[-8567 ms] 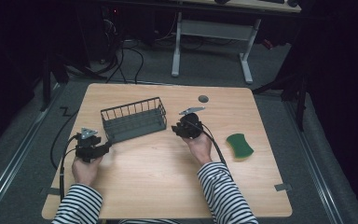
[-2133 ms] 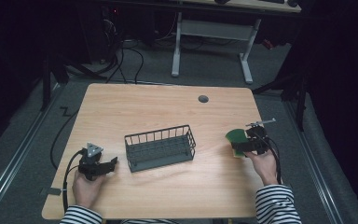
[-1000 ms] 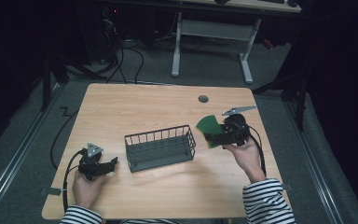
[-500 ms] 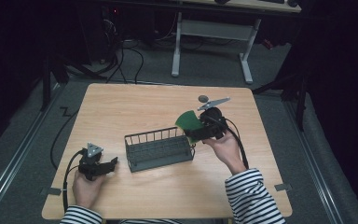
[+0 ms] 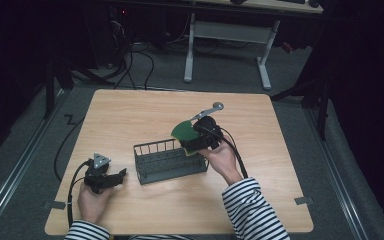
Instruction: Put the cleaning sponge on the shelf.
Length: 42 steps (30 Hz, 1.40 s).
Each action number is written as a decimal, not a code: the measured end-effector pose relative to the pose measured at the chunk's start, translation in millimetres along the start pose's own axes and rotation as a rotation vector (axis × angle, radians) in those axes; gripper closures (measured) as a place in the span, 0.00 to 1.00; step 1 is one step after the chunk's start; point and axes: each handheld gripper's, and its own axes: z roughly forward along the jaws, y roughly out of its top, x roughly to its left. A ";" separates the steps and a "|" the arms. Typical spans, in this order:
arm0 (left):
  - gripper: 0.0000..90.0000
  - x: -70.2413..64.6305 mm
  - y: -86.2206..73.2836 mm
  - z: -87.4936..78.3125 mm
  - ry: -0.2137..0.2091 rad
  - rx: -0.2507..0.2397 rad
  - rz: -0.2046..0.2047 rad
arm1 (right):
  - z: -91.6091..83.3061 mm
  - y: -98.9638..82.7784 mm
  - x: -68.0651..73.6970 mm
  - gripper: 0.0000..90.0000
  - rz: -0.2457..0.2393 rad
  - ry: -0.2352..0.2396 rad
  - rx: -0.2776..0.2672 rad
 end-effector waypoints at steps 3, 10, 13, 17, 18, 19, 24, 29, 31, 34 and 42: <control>0.28 0.0 0.0 0.0 0.000 0.000 0.000 | 7.1 -1.0 1.6 0.33 -0.002 -0.016 0.021; 0.28 0.0 -0.1 0.1 0.000 -0.001 -0.001 | 13.8 -0.8 5.5 0.33 0.007 -0.037 0.037; 0.28 0.1 -0.1 0.0 0.000 -0.001 -0.001 | 17.5 -0.6 7.6 0.33 -0.005 -0.043 0.052; 0.28 0.1 0.0 0.0 -0.001 0.000 0.000 | 22.9 -1.8 8.7 0.32 -0.016 -0.065 0.080; 0.28 0.0 0.0 0.0 0.000 0.000 0.000 | 24.3 -2.3 8.7 0.32 -0.020 -0.069 0.088; 0.28 0.0 -0.1 0.1 0.001 -0.001 -0.001 | 25.3 -2.8 8.8 0.32 -0.023 -0.071 0.094; 0.28 0.2 0.0 0.0 -0.001 -0.001 -0.002 | 28.1 -2.8 10.3 0.32 -0.030 -0.082 0.112; 0.28 0.1 0.0 0.0 0.000 0.000 0.001 | 32.6 -5.4 12.9 0.32 -0.036 -0.095 0.137; 0.28 0.0 0.0 0.0 -0.001 0.000 0.000 | 32.7 -6.6 12.8 0.32 -0.038 -0.096 0.129; 0.28 0.1 0.0 0.1 -0.001 0.000 0.001 | 34.0 -10.4 12.9 0.32 -0.035 -0.090 0.129; 0.28 0.0 0.0 0.1 -0.002 0.000 0.002 | 33.9 -12.0 15.3 0.32 -0.044 -0.106 0.140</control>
